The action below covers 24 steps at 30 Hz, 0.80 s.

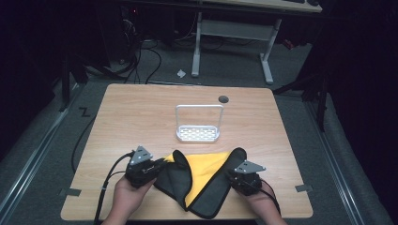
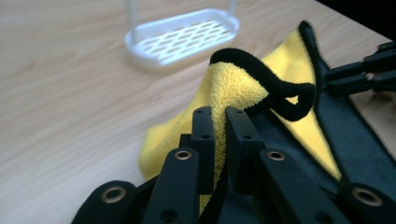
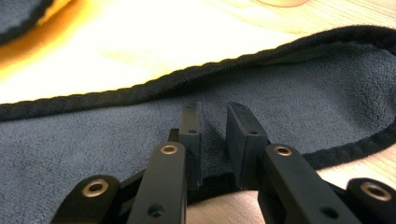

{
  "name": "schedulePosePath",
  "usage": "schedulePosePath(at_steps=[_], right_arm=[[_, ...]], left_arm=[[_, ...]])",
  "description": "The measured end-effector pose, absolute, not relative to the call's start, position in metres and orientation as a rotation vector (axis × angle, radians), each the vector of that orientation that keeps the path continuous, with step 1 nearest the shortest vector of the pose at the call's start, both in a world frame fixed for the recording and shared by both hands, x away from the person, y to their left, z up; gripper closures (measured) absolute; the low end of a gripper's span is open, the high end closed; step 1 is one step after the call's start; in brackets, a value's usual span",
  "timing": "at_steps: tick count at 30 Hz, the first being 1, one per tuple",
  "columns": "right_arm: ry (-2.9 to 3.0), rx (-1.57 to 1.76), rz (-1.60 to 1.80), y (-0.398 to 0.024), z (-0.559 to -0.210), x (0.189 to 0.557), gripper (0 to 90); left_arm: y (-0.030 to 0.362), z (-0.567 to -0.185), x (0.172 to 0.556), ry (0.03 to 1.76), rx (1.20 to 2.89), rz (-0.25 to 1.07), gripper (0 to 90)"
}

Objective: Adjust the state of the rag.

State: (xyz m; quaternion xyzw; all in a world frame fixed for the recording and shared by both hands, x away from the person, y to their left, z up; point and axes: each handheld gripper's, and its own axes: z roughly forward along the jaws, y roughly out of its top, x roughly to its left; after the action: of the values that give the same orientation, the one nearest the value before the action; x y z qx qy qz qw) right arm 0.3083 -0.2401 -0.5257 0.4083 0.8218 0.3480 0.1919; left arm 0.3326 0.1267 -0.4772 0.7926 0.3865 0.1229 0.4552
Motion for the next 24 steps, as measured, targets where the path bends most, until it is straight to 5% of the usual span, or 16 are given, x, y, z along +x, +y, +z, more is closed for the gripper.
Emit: schedulePosePath(at_steps=[11, 17, 24], right_arm=[[2.298, 1.123, 0.990, -0.236, -0.522, 0.304, 76.9], [2.338, 1.072, 1.011, -0.227, -0.521, 0.298, 77.0], [2.416, 0.976, 0.992, -0.206, -0.525, 0.293, 77.0]], left_arm=[[0.194, -0.523, 0.326, 1.147, 1.955, 0.287, 74.4], [0.211, -0.518, 0.319, 1.211, 1.906, 0.318, 61.6], [0.209, -0.497, 0.306, 1.164, 1.817, 0.432, 57.9]])
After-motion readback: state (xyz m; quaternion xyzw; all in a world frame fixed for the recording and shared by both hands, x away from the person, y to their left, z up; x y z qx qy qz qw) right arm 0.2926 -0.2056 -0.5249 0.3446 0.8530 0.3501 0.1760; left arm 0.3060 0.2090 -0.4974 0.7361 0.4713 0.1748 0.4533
